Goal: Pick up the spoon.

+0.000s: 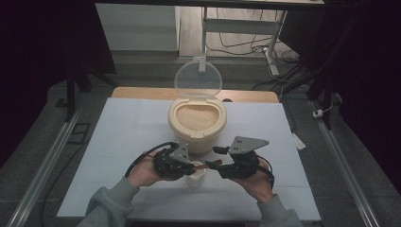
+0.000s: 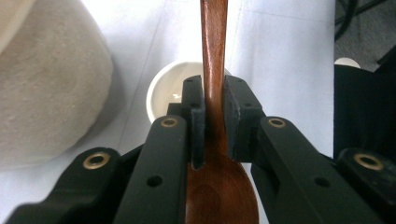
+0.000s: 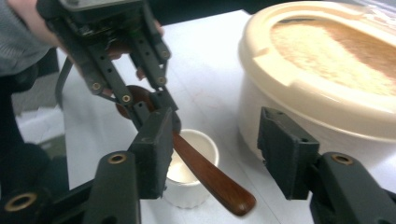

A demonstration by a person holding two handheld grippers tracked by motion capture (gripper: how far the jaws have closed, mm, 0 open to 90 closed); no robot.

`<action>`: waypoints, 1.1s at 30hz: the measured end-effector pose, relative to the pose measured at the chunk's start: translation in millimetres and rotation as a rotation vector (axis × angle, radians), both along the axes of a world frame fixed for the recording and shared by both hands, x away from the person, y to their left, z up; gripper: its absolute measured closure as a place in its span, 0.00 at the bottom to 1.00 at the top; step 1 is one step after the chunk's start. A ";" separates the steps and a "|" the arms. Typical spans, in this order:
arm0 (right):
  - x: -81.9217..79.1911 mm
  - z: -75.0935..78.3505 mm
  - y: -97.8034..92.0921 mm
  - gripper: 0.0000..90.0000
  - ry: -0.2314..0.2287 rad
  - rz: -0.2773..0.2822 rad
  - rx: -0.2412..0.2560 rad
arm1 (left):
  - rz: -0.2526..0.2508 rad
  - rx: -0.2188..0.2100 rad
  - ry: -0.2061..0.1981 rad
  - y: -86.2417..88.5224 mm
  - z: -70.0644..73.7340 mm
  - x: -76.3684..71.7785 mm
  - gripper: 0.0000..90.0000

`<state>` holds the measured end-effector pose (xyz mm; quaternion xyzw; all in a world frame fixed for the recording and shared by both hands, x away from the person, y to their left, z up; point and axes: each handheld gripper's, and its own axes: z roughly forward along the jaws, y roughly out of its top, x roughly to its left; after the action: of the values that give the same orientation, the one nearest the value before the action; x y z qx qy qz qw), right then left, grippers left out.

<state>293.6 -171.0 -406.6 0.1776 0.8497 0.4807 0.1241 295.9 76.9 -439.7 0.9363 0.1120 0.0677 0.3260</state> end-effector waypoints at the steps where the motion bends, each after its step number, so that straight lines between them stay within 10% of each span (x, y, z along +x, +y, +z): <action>1: 0.1 -0.4 -2.2 0.48 0.000 -0.019 0.003 | 0.005 -0.004 -0.001 0.4 0.0 0.1 0.88; 16: -2.1 -17.4 -18.1 0.38 0.065 -0.218 0.150 | 0.075 -0.069 -0.056 8.0 5.2 -1.9 0.88; 33: -4.3 -30.6 -3.4 0.37 0.133 -0.277 0.193 | 0.105 -0.115 -0.096 5.9 7.9 -6.4 0.88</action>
<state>289.3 -174.4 -437.2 0.3356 0.7732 0.5256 0.1150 289.4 82.8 -431.8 0.9046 0.1487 0.1228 0.3801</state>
